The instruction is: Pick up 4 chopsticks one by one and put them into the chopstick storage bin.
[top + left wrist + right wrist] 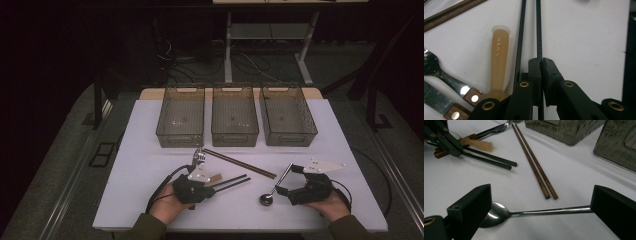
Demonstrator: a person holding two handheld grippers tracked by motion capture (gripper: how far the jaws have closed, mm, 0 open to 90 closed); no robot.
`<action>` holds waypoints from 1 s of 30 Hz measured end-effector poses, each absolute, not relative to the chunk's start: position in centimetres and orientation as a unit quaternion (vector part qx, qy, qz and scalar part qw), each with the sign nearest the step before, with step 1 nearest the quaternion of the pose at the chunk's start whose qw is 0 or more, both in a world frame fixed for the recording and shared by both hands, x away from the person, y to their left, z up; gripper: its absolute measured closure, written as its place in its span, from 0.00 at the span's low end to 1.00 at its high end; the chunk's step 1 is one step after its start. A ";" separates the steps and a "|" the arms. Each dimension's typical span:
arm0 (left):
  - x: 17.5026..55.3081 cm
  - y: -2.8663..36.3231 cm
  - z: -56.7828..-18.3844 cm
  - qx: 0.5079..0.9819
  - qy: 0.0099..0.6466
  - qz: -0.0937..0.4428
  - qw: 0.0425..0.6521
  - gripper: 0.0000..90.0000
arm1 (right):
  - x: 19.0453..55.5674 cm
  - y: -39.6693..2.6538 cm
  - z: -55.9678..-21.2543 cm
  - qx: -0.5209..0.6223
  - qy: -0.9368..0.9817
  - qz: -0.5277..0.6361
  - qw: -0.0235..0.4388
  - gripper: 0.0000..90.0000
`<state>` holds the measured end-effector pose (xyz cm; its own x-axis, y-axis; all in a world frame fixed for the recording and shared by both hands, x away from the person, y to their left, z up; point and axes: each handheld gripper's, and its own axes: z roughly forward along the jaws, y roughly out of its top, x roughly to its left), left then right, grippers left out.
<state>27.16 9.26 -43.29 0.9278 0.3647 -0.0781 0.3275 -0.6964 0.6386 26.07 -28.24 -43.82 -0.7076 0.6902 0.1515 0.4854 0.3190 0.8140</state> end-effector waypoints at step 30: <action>27.0 13.2 -41.1 0.882 0.226 0.022 0.413 0.95 | 26.1 -28.3 -43.8 0.366 0.801 0.460 0.112 0.04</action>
<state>26.99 13.19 -41.10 0.8965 0.4173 -0.1489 0.3817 -0.5566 0.7379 26.10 -28.35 -43.77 -0.7075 0.6890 0.1574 0.4836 0.3095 0.8187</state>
